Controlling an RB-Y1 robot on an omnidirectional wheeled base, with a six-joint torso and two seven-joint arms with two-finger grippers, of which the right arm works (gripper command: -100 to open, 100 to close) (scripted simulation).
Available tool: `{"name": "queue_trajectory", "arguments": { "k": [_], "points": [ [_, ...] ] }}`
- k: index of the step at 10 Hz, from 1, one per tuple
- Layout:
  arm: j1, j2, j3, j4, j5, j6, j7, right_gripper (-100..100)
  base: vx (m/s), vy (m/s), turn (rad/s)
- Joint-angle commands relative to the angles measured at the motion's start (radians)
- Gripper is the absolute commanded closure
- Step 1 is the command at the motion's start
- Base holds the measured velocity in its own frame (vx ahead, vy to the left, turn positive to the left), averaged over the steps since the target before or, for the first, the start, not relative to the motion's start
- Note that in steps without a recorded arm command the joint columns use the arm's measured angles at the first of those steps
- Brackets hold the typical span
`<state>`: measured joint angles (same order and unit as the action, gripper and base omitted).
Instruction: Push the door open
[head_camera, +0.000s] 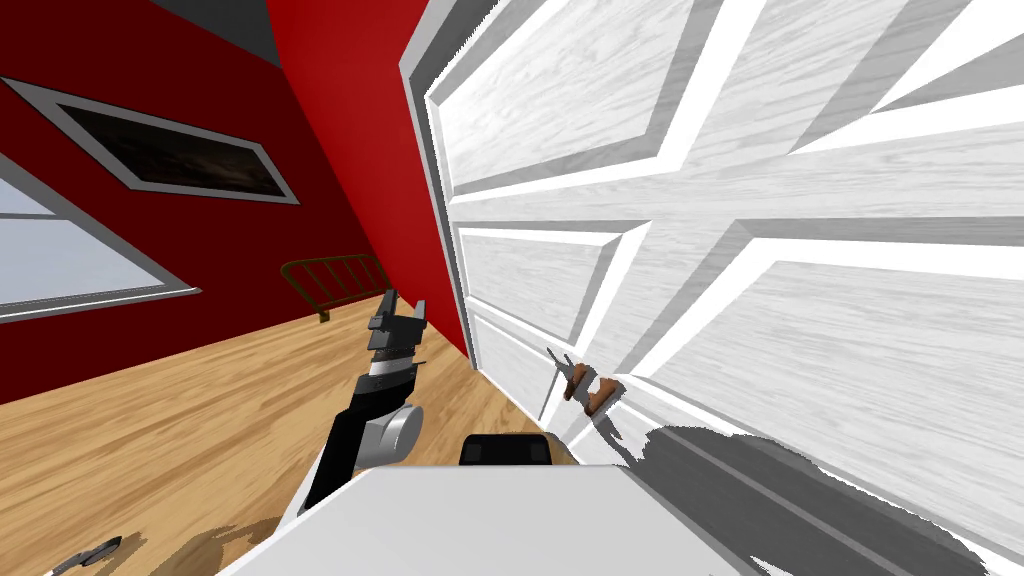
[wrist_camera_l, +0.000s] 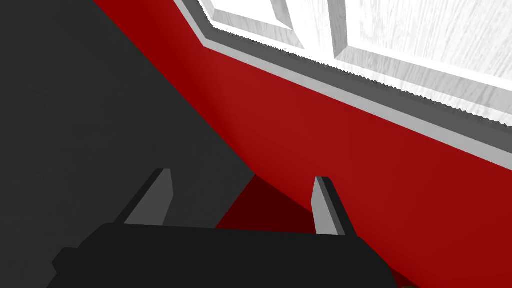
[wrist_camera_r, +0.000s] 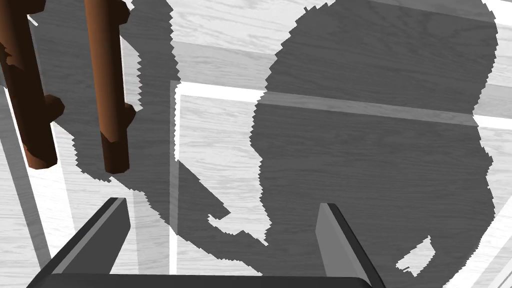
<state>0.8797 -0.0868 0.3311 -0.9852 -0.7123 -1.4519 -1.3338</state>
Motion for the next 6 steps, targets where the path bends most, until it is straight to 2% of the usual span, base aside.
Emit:
{"name": "queue_trajectory", "arguments": {
  "k": [1, 6],
  "points": [
    [0.024, -0.010, -0.017, -0.003, -0.014, 0.007, 0.001, -100, -0.151, -0.138, -0.036],
    [0.070, -0.040, -0.080, 0.004, -0.066, 0.029, 0.000, -100, -0.094, -0.146, -0.024]
  ]
}}
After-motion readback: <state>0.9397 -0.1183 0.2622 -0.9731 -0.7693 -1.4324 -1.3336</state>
